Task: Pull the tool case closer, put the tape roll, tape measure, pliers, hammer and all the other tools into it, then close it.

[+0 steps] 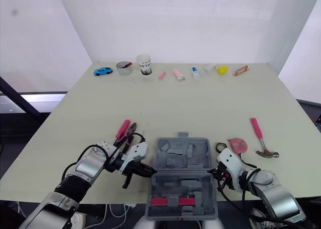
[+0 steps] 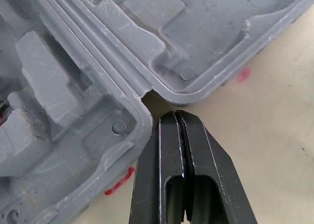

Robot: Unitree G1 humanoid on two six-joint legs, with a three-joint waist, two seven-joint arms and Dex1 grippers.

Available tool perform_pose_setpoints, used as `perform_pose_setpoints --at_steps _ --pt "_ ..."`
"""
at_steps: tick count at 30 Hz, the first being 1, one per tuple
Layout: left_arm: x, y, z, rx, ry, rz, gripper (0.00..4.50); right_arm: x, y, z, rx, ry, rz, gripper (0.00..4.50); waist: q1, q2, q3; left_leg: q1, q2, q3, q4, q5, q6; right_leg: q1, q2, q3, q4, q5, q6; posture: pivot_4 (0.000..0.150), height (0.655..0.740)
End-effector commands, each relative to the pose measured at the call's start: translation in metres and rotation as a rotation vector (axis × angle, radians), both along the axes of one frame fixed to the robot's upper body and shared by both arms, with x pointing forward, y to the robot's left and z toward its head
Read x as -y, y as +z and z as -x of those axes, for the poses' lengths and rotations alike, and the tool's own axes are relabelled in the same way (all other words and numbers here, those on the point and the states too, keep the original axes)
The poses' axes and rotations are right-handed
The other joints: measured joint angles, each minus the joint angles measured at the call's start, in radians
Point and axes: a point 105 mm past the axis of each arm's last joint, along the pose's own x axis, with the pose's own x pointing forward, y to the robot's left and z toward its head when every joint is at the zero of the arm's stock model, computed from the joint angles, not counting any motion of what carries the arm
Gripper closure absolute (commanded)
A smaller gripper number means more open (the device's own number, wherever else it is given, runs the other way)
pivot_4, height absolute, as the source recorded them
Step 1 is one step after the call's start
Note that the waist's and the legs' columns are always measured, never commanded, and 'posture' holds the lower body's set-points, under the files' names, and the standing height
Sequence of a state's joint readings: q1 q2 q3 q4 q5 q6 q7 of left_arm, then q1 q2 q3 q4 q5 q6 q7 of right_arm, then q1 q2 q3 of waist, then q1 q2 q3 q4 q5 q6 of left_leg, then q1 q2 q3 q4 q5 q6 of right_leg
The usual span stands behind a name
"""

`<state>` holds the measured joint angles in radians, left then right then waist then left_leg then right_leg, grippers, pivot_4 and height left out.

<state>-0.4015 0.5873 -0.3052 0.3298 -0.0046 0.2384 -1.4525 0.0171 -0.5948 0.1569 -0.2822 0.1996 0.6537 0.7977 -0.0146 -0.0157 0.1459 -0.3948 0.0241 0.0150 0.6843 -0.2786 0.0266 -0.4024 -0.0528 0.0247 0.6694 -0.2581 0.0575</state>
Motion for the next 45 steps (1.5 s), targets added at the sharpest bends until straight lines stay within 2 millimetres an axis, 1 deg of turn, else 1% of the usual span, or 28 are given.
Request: perform_pose_setpoints --at_steps 1,5,11,14,18,22,25,28,32,33,35,36,37,38,39,40,41,42,43,44,45 --pt "-0.017 -0.027 0.015 -0.103 0.033 -0.092 4.40 0.010 0.006 -0.003 0.025 -0.018 0.004 4.50 0.000 0.000 0.000 0.000 0.000 0.000 0.000 0.000 0.000 0.000 0.000 0.000 0.000 0.000 0.000 0.150 0.7400" --pt "-0.019 -0.026 0.015 -0.101 0.046 -0.089 4.40 0.017 0.007 -0.004 0.032 -0.037 0.011 4.50 0.000 0.000 0.000 0.000 0.000 0.000 0.000 0.000 0.000 0.000 0.000 0.000 0.000 0.000 0.000 0.150 0.7400" --pt "-0.023 -0.019 0.013 -0.079 0.087 -0.051 4.40 0.033 0.012 -0.001 0.073 -0.105 -0.003 4.50 -0.003 0.000 0.000 -0.001 0.001 0.000 -0.001 0.000 0.000 0.000 0.000 0.000 -0.002 0.000 0.000 0.150 0.7400" --pt "-0.026 -0.003 0.010 -0.015 0.127 0.016 4.40 0.049 0.022 0.001 0.168 -0.147 -0.024 4.50 -0.004 0.000 0.001 -0.001 0.002 0.000 -0.002 0.000 0.000 0.000 0.001 0.000 -0.003 0.000 0.000 0.150 0.7400" --pt "-0.029 0.017 0.013 0.000 0.193 0.126 4.40 0.064 0.031 0.008 0.256 -0.190 -0.033 4.50 -0.003 0.000 0.002 -0.002 0.004 0.001 -0.003 0.000 0.000 -0.001 0.002 0.000 -0.006 0.000 0.000 0.150 0.7400" --pt "-0.043 0.040 0.013 0.087 0.328 0.246 4.40 0.080 0.042 0.019 0.365 -0.224 -0.066 4.50 0.004 -0.001 0.003 -0.003 0.008 0.002 -0.003 0.000 0.000 -0.001 0.002 0.000 -0.007 0.000 0.000 0.150 0.7400" --pt "-0.050 0.048 0.011 0.149 0.397 0.273 4.40 0.089 0.044 0.025 0.385 -0.250 -0.078 4.50 0.007 -0.001 0.004 -0.003 0.008 0.002 -0.003 0.000 0.000 -0.001 0.001 0.000 -0.007 0.000 0.000 0.150 0.7400" --pt "-0.065 0.064 0.012 0.214 0.509 0.335 4.40 0.106 0.048 0.035 0.389 -0.300 -0.085 4.50 0.005 -0.001 0.004 -0.002 0.008 0.004 -0.003 0.000 0.000 -0.001 0.000 0.000 -0.007 0.000 0.000 0.150 0.7400" --pt "-0.082 0.068 0.019 0.269 0.620 0.346 4.40 0.120 0.050 0.044 0.383 -0.356 -0.105 4.50 0.002 0.000 0.004 -0.002 0.010 0.005 -0.003 0.000 0.000 -0.001 0.000 0.000 -0.007 -0.001 -0.003 0.150 0.7400" --pt "-0.092 0.066 0.023 0.280 0.682 0.355 4.40 0.127 0.052 0.048 0.384 -0.391 -0.122 4.50 0.001 0.000 0.004 -0.002 0.010 0.005 -0.004 0.000 0.000 -0.001 0.000 0.001 -0.007 -0.002 -0.004 0.150 0.7400" --pt "-0.123 0.055 0.039 0.309 0.832 0.329 3.88 0.147 0.050 0.060 0.381 -0.436 -0.115 4.50 -0.001 0.000 0.004 -0.002 0.011 0.005 -0.004 0.000 0.000 -0.001 0.000 0.001 -0.007 -0.002 -0.004 0.150 0.7400" --pt "-0.138 0.051 0.049 0.308 0.903 0.322 3.51 0.156 0.049 0.066 0.379 -0.449 -0.136 3.94 -0.001 0.000 0.004 -0.001 0.011 0.007 -0.004 -0.001 0.000 -0.001 0.000 0.002 -0.008 -0.002 -0.004 0.150 0.7400" --pt "-0.146 0.049 0.056 0.307 0.941 0.318 3.11 0.162 0.048 0.071 0.379 -0.453 -0.151 3.63 0.000 -0.001 0.005 -0.001 0.011 0.007 -0.004 -0.001 0.000 -0.001 0.000 0.002 -0.009 -0.002 -0.004 0.150 0.7400" --pt "-0.154 0.050 0.060 0.312 0.994 0.330 2.63 0.169 0.047 0.074 0.382 -0.478 -0.150 3.16 0.001 -0.002 0.005 -0.001 0.012 0.007 -0.005 -0.001 0.001 -0.001 0.000 0.002 -0.009 -0.002 -0.004 0.150 0.7400" --pt "-0.160 0.052 0.064 0.318 1.034 0.342 2.01 0.176 0.045 0.077 0.388 -0.493 -0.142 2.54 0.003 -0.002 0.005 -0.001 0.012 0.007 -0.006 -0.001 0.001 -0.001 0.000 0.001 -0.010 -0.002 -0.004 0.150 0.7400" --pt "-0.162 0.054 0.068 0.328 1.048 0.340 1.68 0.181 0.044 0.079 0.390 -0.499 -0.131 2.17 0.007 -0.003 0.006 -0.001 0.012 0.007 -0.006 -0.001 0.001 -0.001 0.000 0.001 -0.011 -0.002 -0.005 0.150 0.7400" --pt "-0.165 0.054 0.073 0.335 1.053 0.328 1.22 0.185 0.042 0.082 0.390 -0.501 -0.116 1.74 0.011 -0.002 0.006 -0.001 0.012 0.007 -0.006 -0.001 0.001 -0.001 -0.002 0.000 -0.011 -0.002 -0.005 0.150 0.7400" --pt "-0.168 0.051 0.082 0.331 1.050 0.301 0.69 0.187 0.041 0.086 0.384 -0.497 -0.106 1.16 0.012 -0.002 0.006 0.000 0.012 0.007 -0.006 -0.001 0.001 -0.001 -0.002 0.001 -0.011 -0.001 -0.005 0.150 0.7400" --pt "-0.171 0.047 0.091 0.323 1.044 0.271 0.28 0.188 0.039 0.089 0.378 -0.492 -0.092 0.75 0.012 -0.002 0.006 0.000 0.012 0.007 -0.006 -0.001 0.001 -0.001 -0.004 0.001 -0.011 -0.001 -0.005 0.150 0.7400" --pt "-0.174 0.043 0.099 0.317 1.040 0.241 0.00 0.189 0.037 0.091 0.371 -0.487 -0.076 0.14 0.011 -0.001 0.005 0.000 0.012 0.007 -0.006 -0.001 0.001 -0.001 -0.006 0.001 -0.011 -0.001 -0.006 0.150 0.7400" --pt "-0.178 0.039 0.105 0.316 1.045 0.220 0.00 0.189 0.037 0.093 0.366 -0.485 -0.073 0.06 0.009 -0.001 0.005 0.001 0.012 0.008 -0.006 -0.001 0.001 -0.001 -0.006 0.002 -0.011 -0.001 -0.006 0.150 0.7400"
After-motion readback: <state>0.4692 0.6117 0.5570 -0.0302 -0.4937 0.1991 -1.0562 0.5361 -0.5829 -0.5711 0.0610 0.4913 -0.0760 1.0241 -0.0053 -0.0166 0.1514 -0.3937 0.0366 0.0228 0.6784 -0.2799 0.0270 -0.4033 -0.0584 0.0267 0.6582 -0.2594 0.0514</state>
